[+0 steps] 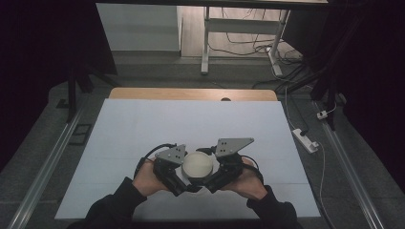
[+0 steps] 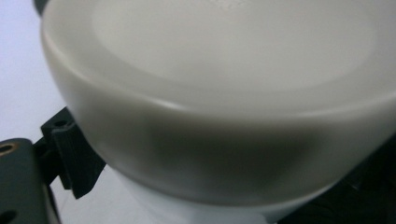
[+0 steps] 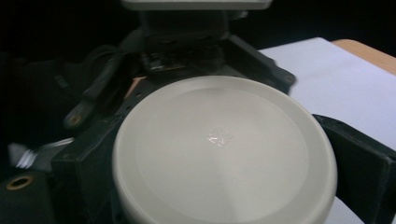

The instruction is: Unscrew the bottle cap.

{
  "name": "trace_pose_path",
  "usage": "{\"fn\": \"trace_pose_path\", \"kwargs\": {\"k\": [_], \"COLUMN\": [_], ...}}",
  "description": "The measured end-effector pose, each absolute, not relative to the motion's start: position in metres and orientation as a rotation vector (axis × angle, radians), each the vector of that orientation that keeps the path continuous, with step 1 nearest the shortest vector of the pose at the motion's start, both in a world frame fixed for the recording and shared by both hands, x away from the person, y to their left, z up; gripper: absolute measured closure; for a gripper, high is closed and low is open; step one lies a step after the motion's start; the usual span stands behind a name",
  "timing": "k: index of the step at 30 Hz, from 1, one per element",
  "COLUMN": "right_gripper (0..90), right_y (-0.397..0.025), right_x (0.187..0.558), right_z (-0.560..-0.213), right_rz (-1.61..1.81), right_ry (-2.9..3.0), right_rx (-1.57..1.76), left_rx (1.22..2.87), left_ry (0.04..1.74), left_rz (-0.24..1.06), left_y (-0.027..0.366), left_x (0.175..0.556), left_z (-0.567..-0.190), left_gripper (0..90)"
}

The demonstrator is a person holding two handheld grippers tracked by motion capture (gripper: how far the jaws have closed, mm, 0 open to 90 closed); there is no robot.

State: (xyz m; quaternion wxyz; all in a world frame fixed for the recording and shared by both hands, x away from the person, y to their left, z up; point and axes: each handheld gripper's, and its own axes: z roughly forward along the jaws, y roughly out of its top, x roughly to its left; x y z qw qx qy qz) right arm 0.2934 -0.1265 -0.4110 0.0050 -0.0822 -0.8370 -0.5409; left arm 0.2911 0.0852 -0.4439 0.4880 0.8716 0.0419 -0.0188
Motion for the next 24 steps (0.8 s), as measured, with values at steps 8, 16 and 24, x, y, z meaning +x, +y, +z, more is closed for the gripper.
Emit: {"fn": "trace_pose_path", "kwargs": {"k": [8,16,24], "right_gripper": [1.3,0.0,4.1], "right_y": [-0.128,-0.129,-0.116], "right_x": [0.294,0.293,0.286], "right_z": [-0.412,-0.401,-0.41], "right_rz": [-1.67,-1.695,-1.737], "right_ry": [-2.585,-2.699,-2.766], "right_rx": [-0.217,-0.51,-0.645], "left_rx": [2.117,2.108,2.117], "left_ry": [0.099,0.288,0.387], "left_rz": [-0.057,0.066,0.195], "left_y": [0.086,0.09,0.082], "left_x": [0.292,0.297,0.289], "left_z": [-0.446,-0.446,-0.442], "left_gripper": [7.5,7.6,7.6]}}
